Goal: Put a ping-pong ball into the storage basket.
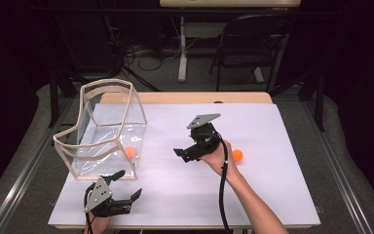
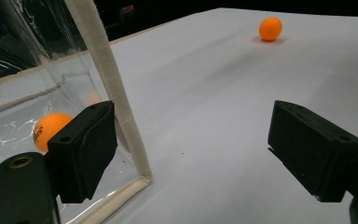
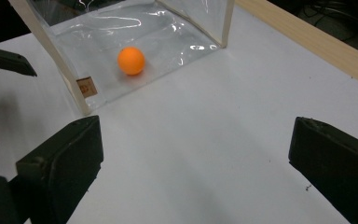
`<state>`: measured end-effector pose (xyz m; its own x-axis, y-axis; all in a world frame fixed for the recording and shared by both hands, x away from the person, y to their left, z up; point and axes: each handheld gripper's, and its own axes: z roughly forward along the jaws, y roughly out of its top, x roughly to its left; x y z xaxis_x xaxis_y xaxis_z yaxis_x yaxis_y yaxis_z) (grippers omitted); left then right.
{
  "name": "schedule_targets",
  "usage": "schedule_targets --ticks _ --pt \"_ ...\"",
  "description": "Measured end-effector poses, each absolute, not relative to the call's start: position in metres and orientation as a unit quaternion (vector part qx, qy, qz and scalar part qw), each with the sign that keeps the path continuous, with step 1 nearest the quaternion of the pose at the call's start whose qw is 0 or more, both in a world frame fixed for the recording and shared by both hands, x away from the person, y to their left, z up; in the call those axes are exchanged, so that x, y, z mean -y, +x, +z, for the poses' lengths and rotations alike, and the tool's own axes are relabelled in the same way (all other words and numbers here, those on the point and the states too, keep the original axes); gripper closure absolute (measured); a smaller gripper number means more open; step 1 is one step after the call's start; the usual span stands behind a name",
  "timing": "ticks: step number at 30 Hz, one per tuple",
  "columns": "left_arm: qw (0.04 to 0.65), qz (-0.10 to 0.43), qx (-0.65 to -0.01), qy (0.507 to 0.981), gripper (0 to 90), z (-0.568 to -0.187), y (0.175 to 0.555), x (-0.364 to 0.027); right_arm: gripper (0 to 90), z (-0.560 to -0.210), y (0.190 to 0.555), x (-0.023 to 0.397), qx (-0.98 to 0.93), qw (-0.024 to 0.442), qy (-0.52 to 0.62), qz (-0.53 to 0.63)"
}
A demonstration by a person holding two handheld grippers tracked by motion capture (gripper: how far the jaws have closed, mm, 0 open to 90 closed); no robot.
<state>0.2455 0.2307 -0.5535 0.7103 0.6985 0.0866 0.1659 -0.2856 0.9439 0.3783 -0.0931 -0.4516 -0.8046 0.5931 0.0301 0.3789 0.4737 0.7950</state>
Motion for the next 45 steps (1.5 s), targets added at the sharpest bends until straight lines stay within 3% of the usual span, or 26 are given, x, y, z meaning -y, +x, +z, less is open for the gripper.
schedule_targets --ticks 22,45 --pt "0.525 0.254 -0.286 0.76 15.7 -0.553 0.242 -0.23 0.0 -0.506 0.343 0.135 -0.851 0.125 0.316 0.401" --pt "0.526 0.255 -0.283 0.761 15.7 -0.553 0.241 -0.231 0.0 -0.525 0.322 0.16 -0.846 0.14 0.337 0.39"
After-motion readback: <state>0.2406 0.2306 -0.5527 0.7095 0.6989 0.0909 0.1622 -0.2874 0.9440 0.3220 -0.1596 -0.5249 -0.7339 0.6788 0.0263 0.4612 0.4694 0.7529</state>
